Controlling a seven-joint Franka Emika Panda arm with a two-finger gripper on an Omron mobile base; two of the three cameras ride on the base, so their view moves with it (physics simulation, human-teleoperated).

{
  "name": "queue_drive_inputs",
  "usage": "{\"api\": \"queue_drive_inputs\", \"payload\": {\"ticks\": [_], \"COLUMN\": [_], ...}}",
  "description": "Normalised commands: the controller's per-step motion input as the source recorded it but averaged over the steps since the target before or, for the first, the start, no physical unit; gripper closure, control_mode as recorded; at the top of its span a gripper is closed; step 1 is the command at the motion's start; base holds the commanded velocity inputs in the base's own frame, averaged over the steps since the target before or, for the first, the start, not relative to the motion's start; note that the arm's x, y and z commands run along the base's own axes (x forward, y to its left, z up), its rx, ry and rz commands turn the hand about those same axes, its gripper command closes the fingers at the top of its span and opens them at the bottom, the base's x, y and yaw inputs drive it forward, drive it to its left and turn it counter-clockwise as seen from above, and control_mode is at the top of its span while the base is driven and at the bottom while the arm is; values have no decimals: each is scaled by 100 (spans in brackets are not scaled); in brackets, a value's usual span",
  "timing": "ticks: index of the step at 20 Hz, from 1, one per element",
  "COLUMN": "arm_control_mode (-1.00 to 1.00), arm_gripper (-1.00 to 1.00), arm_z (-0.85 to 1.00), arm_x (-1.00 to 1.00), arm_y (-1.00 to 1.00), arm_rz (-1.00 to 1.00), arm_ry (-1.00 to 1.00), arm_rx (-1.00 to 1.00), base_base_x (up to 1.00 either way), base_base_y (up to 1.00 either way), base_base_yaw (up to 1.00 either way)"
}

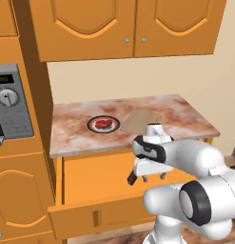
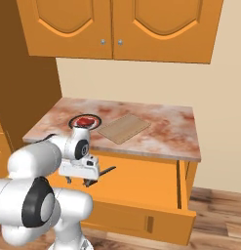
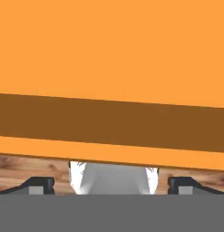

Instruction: Pick up the knife from the drawer and place it on the cutting board. Then place the meat from the plate to the cutting board.

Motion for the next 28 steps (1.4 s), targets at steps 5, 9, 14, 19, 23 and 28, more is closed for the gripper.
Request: {"api": "queue_drive_inputs", "payload": {"ticks": [5, 9, 14, 19, 23, 28], "arm_control_mode": [-100, -100, -100, -100, -100, -100], "arm_gripper": [-100, -100, -100, -100, -100, -100], "arm_z": [-13, -12, -17, -26, -37, -18], "arm_x": [48, 65, 52, 43, 25, 6], "arm_y": [17, 5, 3, 6, 3, 10], "arm_rz": [-10, -21, -30, -30, -26, -15], "arm_ry": [0, 2, 6, 13, 11, 0], "arm_rx": [2, 0, 0, -1, -4, -7], "base_base_x": [0, 0, 0, 0, 0, 0], "base_base_y": [0, 0, 0, 0, 0, 0], "base_base_yaw": [0, 0, 0, 0, 0, 0]}}
